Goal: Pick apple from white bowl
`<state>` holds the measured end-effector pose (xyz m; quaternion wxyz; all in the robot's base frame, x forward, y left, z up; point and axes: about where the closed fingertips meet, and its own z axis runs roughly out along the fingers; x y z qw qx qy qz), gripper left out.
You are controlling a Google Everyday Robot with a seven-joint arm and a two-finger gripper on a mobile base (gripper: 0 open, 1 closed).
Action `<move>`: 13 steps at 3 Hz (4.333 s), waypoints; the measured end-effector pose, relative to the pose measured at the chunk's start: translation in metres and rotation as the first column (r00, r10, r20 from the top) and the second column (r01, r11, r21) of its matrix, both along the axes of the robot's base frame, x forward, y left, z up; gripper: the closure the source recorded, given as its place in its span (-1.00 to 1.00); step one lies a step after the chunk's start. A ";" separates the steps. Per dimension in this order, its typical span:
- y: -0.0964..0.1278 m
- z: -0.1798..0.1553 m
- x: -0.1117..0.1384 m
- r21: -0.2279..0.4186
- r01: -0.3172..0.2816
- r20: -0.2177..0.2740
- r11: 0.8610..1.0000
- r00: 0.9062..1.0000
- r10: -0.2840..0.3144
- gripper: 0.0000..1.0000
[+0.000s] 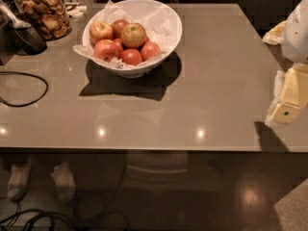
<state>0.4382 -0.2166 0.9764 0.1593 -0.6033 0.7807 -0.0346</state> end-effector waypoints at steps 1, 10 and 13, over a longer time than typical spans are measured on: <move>0.000 0.000 0.000 0.000 0.000 0.000 1.000 1.000 0.000 -1.00; 0.134 0.045 0.166 0.190 -0.100 0.050 0.977 0.994 0.092 -1.00; 0.169 0.041 0.225 0.393 -0.057 0.030 0.918 0.998 0.049 -1.00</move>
Offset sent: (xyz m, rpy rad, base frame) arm 0.0177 0.0139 0.0158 -0.0290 -0.0276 -0.0341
